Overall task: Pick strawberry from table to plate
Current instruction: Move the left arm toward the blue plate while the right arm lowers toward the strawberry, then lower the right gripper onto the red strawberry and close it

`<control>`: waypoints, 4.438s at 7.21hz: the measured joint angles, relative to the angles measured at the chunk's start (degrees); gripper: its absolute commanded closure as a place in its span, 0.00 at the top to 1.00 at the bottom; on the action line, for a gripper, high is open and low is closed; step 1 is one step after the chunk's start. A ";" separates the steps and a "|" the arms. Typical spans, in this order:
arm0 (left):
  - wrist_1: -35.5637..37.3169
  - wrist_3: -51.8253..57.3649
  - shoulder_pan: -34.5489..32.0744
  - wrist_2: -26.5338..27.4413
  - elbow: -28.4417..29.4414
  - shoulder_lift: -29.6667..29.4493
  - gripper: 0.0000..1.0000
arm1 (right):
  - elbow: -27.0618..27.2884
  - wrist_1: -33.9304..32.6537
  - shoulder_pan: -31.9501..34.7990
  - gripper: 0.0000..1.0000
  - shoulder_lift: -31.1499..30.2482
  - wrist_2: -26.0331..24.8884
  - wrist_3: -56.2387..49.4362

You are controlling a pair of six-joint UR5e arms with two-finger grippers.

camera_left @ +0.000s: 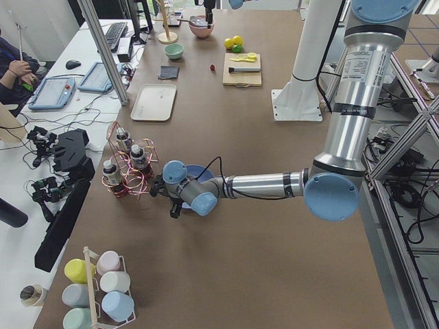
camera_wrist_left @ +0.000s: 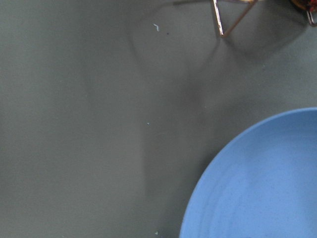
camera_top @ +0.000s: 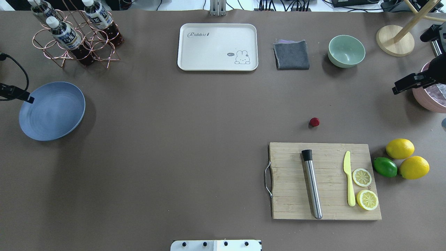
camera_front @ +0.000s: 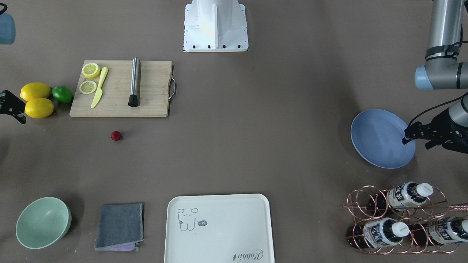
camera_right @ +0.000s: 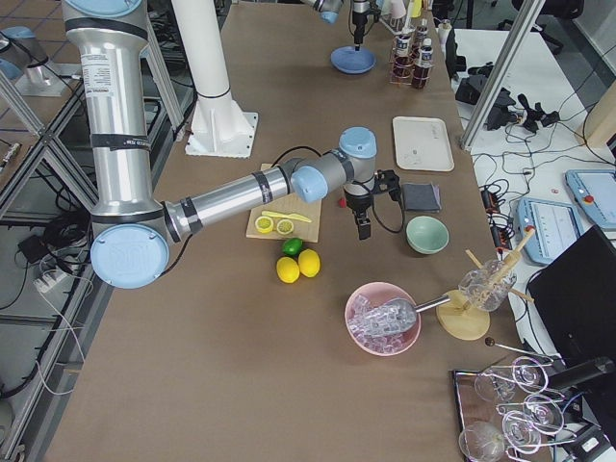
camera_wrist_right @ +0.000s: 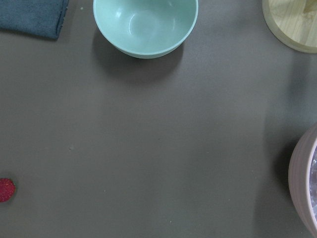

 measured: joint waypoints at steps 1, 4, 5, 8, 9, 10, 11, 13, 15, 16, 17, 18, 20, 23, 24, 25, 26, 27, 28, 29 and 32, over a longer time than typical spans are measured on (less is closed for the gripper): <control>-0.55 -0.77 0.37 -0.57 0.18 -0.04 0.00 | -0.01 0.02 -0.02 1.00 0.03 -0.01 0.02; -1.12 -1.99 0.46 -2.22 -0.52 -0.07 0.00 | 0.02 0.03 -0.04 1.00 0.04 -0.01 0.02; -1.33 -3.60 0.26 -3.37 -1.88 -0.05 0.00 | 0.01 0.03 -0.04 1.00 0.04 -0.01 0.02; -1.18 -18.35 0.37 -6.03 -10.58 -0.11 0.00 | -0.07 0.03 -0.04 1.00 0.04 0.01 -0.01; -1.11 -24.45 1.48 -5.87 -14.16 -0.14 0.00 | -0.09 0.03 -0.04 1.00 0.11 0.13 0.02; -1.08 -31.00 4.59 -4.06 -17.88 -0.38 0.00 | -0.11 0.03 -0.15 1.00 0.45 0.30 0.07; -0.91 -37.59 9.06 -0.47 -20.58 -1.74 0.00 | -0.29 -0.04 -0.48 1.00 1.27 0.35 0.14; 3.46 -46.83 18.63 8.85 -22.34 -8.43 0.00 | -2.35 -0.30 -1.68 1.00 3.96 0.25 0.62; 9.11 -51.81 26.68 17.23 -22.50 -14.61 0.00 | -3.59 -0.08 -2.70 1.00 4.91 0.19 3.17; 10.65 -53.80 30.15 20.73 -22.44 -16.92 0.00 | -3.60 -0.01 -3.40 1.00 5.02 0.23 4.70; 11.83 -54.78 32.32 22.96 -22.49 -18.32 0.00 | -3.60 0.01 -4.05 1.00 5.08 0.23 5.94; 12.37 -55.20 33.80 24.58 -22.51 -18.99 0.18 | -3.67 0.02 -4.72 1.00 5.36 0.15 6.91; 12.62 -55.39 35.15 26.70 -22.57 -19.33 0.98 | -3.88 0.03 -6.38 1.00 6.49 -0.07 9.34; 12.71 -55.00 34.33 28.50 -25.00 -17.74 0.98 | -5.17 0.01 -9.32 1.00 9.44 -1.43 10.70; 12.73 -54.61 33.76 28.51 -26.19 -16.69 0.98 | -6.02 -0.01 -11.15 0.98 10.78 -3.23 12.64; 12.73 -54.06 33.43 28.52 -27.03 -16.00 0.98 | -6.58 0.04 -13.13 0.96 11.51 -4.74 15.77; 12.74 -53.77 33.21 28.56 -27.44 -15.63 0.98 | -6.89 0.50 -15.23 0.95 11.83 -6.15 18.98; 12.74 -53.58 33.01 28.60 -27.61 -15.41 0.98 | -7.23 1.61 -17.55 0.94 11.94 -7.70 22.34; 12.74 -53.37 32.87 28.62 -27.69 -15.32 0.98 | -8.00 3.16 -19.68 0.94 11.96 -9.12 25.10; 12.74 -53.25 32.83 28.65 -27.75 -15.30 0.98 | -9.74 5.51 -21.11 0.92 11.98 -10.10 26.45; 12.74 -53.18 32.79 28.71 -28.05 -15.20 0.98 | -13.91 11.49 -23.61 0.89 12.51 -11.54 30.25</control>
